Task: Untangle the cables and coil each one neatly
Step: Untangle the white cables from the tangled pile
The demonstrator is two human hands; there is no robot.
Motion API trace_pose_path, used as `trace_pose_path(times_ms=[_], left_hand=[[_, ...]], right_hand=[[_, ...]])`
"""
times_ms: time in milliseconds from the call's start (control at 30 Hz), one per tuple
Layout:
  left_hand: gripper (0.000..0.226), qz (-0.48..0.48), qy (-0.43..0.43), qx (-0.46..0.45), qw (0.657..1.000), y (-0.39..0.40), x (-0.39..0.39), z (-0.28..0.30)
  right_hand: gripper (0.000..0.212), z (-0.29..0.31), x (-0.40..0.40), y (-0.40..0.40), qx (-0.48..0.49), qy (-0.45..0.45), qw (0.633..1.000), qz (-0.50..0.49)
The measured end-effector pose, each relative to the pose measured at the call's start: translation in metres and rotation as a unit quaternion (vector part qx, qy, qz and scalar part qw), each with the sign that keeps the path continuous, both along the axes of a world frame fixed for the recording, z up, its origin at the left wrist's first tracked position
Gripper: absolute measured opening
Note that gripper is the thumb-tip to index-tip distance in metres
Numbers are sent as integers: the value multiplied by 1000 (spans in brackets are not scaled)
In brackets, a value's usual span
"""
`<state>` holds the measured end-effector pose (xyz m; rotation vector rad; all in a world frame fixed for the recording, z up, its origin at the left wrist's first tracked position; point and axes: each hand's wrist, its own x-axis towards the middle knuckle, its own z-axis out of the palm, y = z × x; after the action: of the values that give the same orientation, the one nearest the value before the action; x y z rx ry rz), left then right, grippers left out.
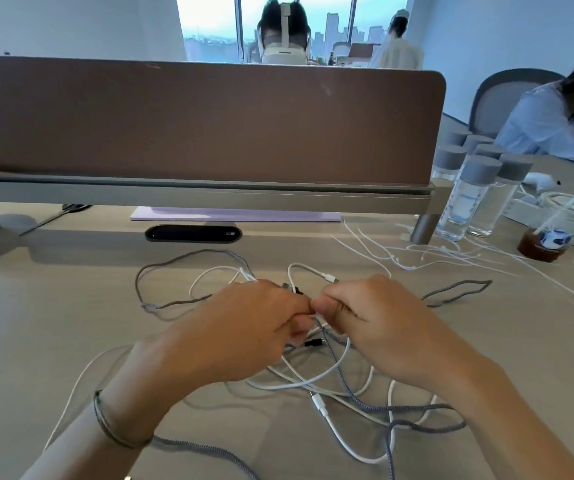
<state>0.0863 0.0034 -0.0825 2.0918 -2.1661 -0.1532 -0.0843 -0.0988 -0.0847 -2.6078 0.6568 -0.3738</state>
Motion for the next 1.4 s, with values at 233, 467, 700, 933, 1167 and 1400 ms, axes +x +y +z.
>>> trace_pose_path(times_ms=[233, 467, 700, 933, 1167, 1400], left_hand=[[35, 99, -37, -42, 994, 10, 52, 7], [31, 22, 9, -43, 999, 5, 4, -2], [24, 54, 10, -62, 997, -1, 24, -3], [36, 121, 15, -103, 987, 8, 61, 6], [31, 1, 59, -54, 997, -7, -1, -9], [30, 6, 25, -37, 999, -7, 12, -10]], right_hand=[[49, 6, -24, -30, 60, -17, 998, -23], [43, -2, -9, -14, 4, 1, 1000, 4], [47, 3, -19, -25, 53, -17, 998, 4], [54, 8, -34, -48, 64, -70, 995, -18], [42, 1, -10, -19, 53, -35, 998, 18], [45, -1, -7, -14, 51, -9, 998, 26]])
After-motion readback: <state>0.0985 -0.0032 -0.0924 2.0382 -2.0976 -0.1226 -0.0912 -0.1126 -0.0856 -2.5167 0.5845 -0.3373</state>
